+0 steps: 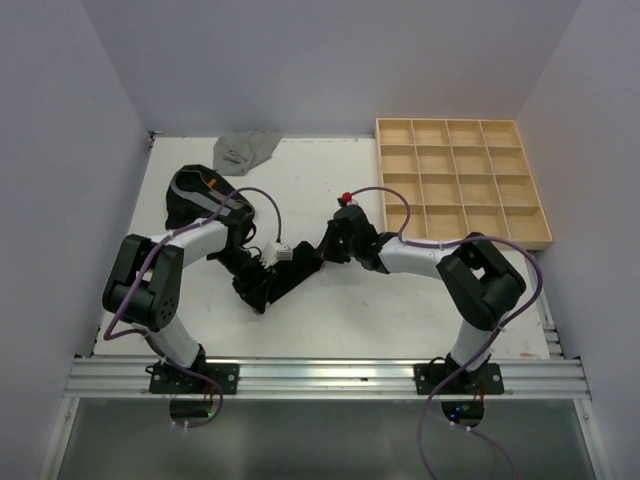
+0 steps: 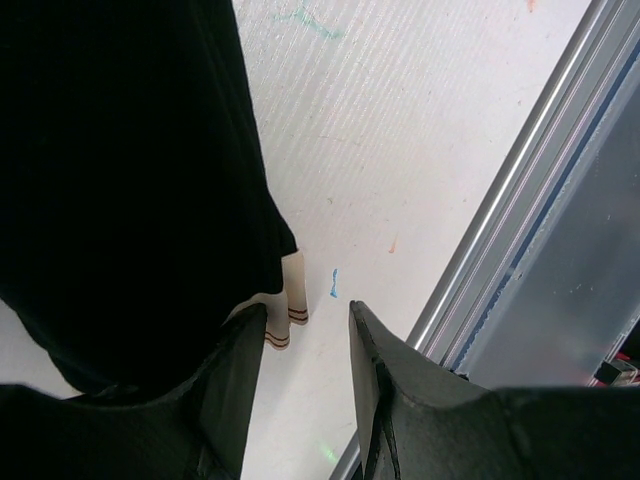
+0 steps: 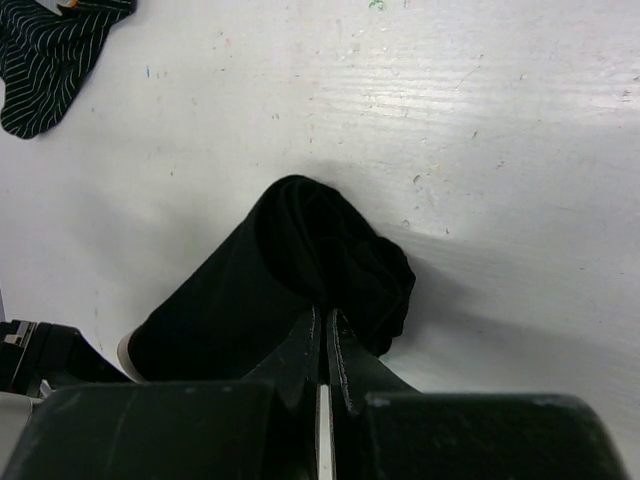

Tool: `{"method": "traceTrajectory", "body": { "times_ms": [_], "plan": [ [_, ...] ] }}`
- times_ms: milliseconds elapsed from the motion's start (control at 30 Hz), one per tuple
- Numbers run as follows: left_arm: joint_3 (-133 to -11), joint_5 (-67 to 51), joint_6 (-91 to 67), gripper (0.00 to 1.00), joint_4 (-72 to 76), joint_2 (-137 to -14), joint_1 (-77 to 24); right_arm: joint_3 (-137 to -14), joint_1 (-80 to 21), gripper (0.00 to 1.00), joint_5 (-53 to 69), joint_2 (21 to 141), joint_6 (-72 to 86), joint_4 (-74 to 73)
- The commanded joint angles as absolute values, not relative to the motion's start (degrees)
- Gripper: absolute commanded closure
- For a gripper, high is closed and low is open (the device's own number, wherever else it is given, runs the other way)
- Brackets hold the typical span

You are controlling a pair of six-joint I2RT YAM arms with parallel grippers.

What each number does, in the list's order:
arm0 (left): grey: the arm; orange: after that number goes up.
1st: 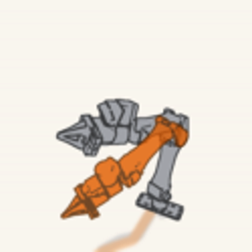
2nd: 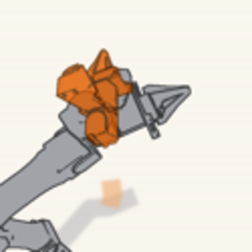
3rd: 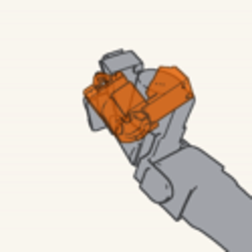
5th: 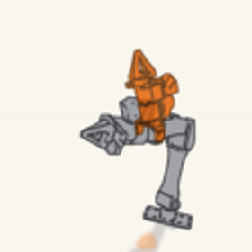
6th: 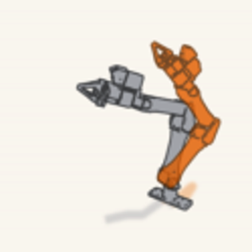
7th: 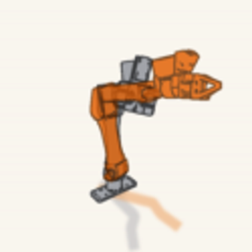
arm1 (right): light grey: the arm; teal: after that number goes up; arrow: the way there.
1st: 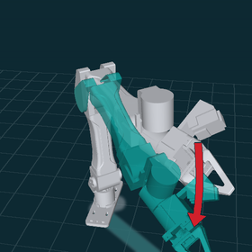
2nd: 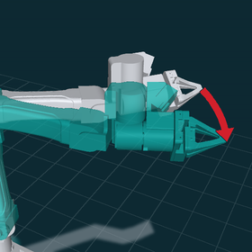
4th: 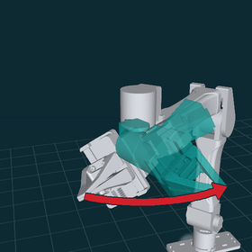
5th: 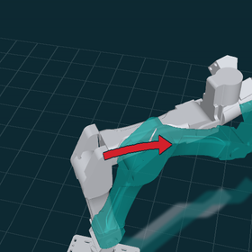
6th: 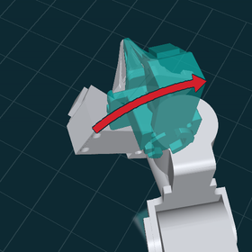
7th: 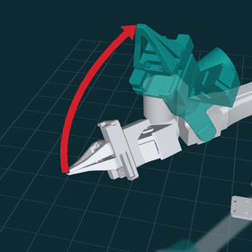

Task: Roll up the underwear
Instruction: Fold the underwear

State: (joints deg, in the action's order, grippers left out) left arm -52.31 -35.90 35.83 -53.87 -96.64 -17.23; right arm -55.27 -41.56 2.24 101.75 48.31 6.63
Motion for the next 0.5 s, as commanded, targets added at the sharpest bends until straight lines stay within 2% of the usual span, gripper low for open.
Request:
{"method": "traceTrajectory", "body": {
  "times_ms": [0,200,467],
  "plan": [
    [-48.1,-27.3,39.6,0.54,-48.4,-101.2,-17.1,-55.2,-39.8,1.00,0.8,101.1,47.0,6.5],
    [-48.2,-27.1,39.5,0.53,-48.3,-101.7,-17.1,-56.3,-39.3,1.00,3.2,102.8,46.4,5.3],
    [-48.2,-27.2,39.6,0.51,-48.3,-101.6,-16.7,-56.2,-39.3,1.00,6.1,98.1,45.6,2.8]
  ]
}}
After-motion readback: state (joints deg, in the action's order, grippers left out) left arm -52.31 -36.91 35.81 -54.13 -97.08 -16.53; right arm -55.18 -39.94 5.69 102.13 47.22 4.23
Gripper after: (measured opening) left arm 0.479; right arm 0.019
